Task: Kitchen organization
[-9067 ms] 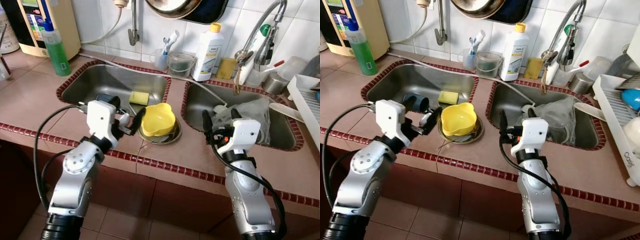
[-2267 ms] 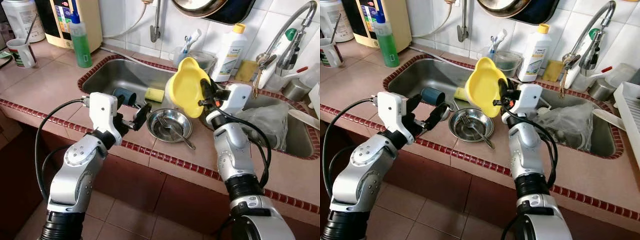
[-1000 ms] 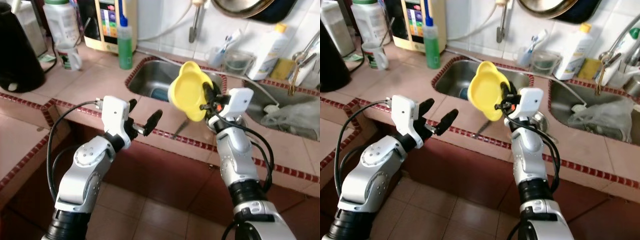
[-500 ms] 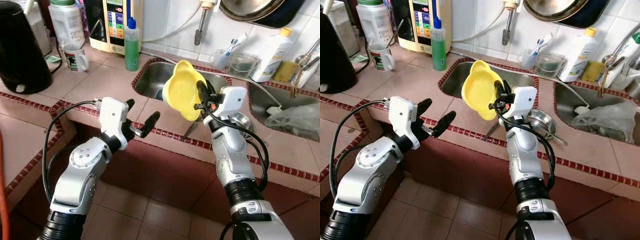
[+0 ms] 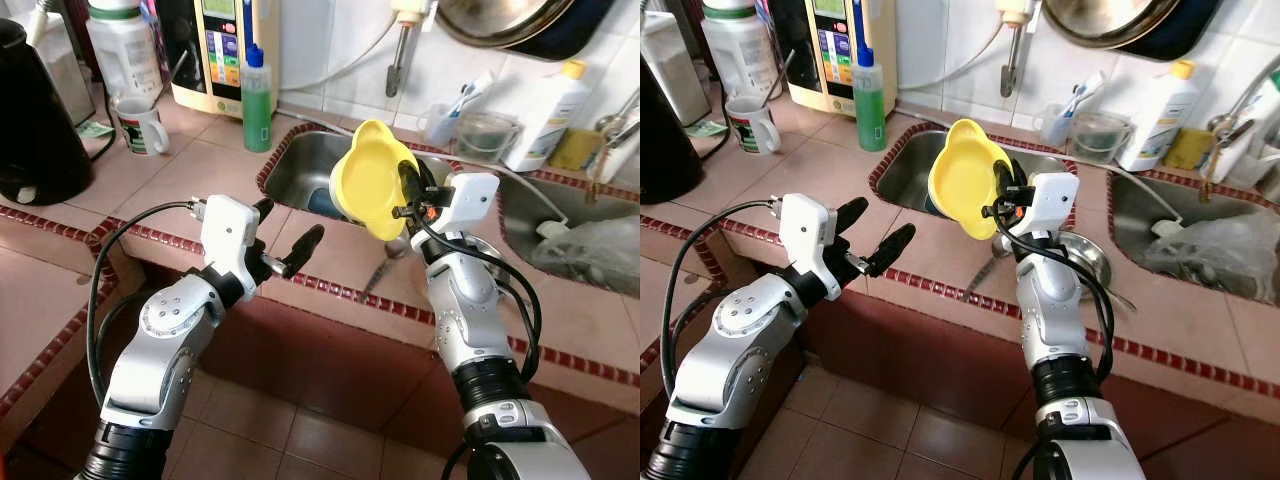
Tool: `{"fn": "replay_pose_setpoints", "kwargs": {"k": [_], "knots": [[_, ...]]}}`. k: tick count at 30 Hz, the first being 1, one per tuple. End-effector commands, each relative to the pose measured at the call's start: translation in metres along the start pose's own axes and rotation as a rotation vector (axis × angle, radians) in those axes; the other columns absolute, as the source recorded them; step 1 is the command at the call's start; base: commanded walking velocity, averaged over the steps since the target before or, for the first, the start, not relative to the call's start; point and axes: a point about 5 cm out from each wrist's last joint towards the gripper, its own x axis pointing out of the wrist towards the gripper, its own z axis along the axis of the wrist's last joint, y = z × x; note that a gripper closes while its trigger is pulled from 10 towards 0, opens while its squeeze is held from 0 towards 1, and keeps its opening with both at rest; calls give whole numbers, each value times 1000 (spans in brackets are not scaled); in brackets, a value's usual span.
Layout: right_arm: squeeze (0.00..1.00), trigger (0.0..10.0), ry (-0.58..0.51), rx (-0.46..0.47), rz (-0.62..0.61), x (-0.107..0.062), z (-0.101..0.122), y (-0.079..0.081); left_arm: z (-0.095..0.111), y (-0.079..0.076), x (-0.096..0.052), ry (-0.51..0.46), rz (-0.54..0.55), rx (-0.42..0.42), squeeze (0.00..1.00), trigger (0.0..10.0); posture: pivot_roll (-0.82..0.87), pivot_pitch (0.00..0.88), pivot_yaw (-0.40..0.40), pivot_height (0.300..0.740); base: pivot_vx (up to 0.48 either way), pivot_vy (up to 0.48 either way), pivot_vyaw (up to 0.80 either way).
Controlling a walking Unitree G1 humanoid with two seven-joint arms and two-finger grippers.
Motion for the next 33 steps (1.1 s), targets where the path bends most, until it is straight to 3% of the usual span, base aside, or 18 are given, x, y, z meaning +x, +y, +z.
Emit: {"fn": "replay_pose_setpoints", "kwargs": {"k": [1, 10, 14, 25, 33], "knots": [[0, 10000, -28, -14, -17, 2, 6, -4, 5, -4, 2, -20, -25, 15, 0, 10000, 125, 0, -69, 740, 412, 0, 0], [0, 10000, -9, 1, -48, 2, 5, -9, 4, -6, 3, -11, -30, 22, 0, 10000, 124, 0, -66, 740, 410, 0, -357], [0, 10000, -13, 3, -54, 2, 5, -10, 4, -7, 3, -18, -27, -8, 0, 10000, 125, 0, -66, 740, 0, 0, -788], [0, 10000, -3, -7, -69, 3, 3, -9, 1, -10, 2, 1, -54, 13, 0, 10000, 131, 0, -71, 740, 0, 0, 0], [0, 10000, 100, -10, -139, 3, -7, -26, 0, -17, 2, 24, -101, 39, 0, 10000, 130, 0, -71, 740, 0, 0, 0]]}}
